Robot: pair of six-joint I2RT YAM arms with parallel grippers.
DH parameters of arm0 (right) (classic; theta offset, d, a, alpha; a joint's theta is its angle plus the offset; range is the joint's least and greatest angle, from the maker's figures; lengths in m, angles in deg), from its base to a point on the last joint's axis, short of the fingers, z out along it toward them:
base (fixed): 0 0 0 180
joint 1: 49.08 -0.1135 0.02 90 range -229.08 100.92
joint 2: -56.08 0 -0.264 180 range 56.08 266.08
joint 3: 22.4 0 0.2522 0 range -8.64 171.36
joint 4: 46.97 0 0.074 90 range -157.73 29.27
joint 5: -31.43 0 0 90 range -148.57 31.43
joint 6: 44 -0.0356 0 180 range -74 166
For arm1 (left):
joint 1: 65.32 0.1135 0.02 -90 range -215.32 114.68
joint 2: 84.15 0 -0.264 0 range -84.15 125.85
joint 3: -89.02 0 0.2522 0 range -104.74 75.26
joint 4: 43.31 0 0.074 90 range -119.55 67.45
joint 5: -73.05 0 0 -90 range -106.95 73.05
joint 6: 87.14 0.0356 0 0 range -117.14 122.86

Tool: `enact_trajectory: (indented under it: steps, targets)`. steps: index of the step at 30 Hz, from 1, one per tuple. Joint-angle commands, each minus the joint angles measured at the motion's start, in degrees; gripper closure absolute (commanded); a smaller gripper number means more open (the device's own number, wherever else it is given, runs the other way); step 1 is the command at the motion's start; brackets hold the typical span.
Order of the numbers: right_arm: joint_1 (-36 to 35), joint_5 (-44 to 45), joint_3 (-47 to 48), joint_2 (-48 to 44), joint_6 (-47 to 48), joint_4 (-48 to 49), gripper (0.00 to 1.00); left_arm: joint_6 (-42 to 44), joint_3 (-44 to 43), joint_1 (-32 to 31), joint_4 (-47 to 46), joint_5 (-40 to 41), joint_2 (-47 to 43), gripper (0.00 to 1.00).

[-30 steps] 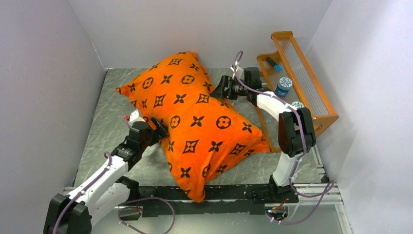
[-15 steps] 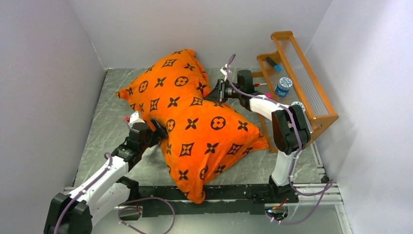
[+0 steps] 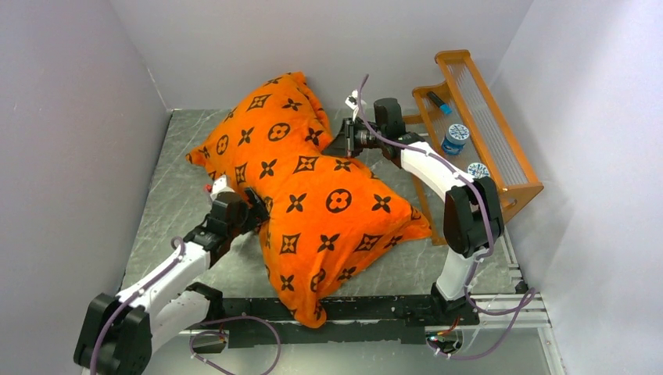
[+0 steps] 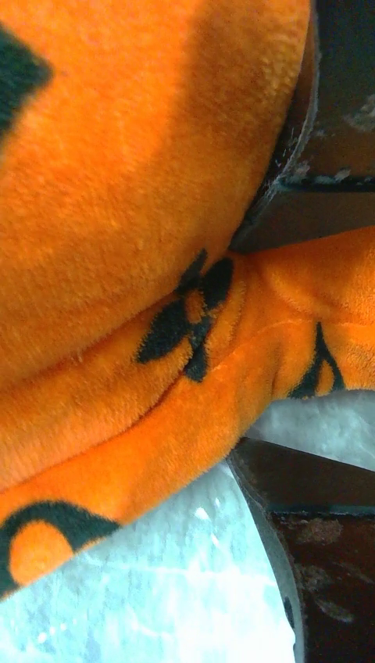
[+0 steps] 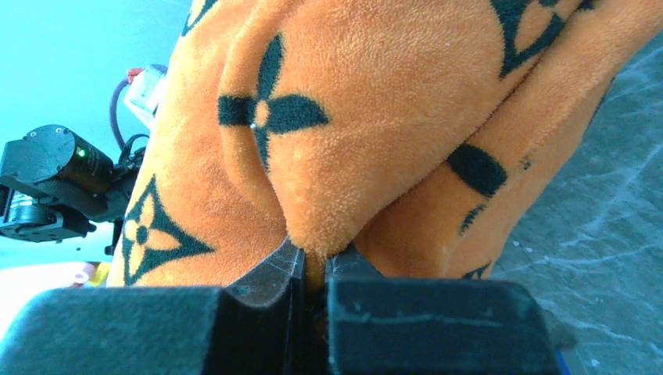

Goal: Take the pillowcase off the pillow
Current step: Turn over the pillow at the center of the board.

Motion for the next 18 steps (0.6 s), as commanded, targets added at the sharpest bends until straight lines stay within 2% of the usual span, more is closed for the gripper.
enact_trajectory:
  steps: [1, 9, 12, 18]
  targets:
    - [-2.5, -3.2, 7.9, -6.1, 4.6, -6.5, 1.00, -1.4, -4.6, -0.9, -9.9, -8.9, 6.6, 0.07]
    - [-2.4, 2.4, 14.6, -6.7, 10.2, -14.7, 1.00, -5.6, -9.7, -3.7, -19.5, -12.2, 17.6, 0.10]
    - [-2.4, 4.3, 17.9, -6.2, 11.8, -17.3, 1.00, -6.4, -13.0, -6.3, -21.7, -10.9, 21.8, 0.05]
    - [-2.4, 8.2, 23.6, -5.9, 15.1, -22.5, 1.00, -6.7, -22.0, -10.1, -24.8, -10.0, 31.2, 0.04]
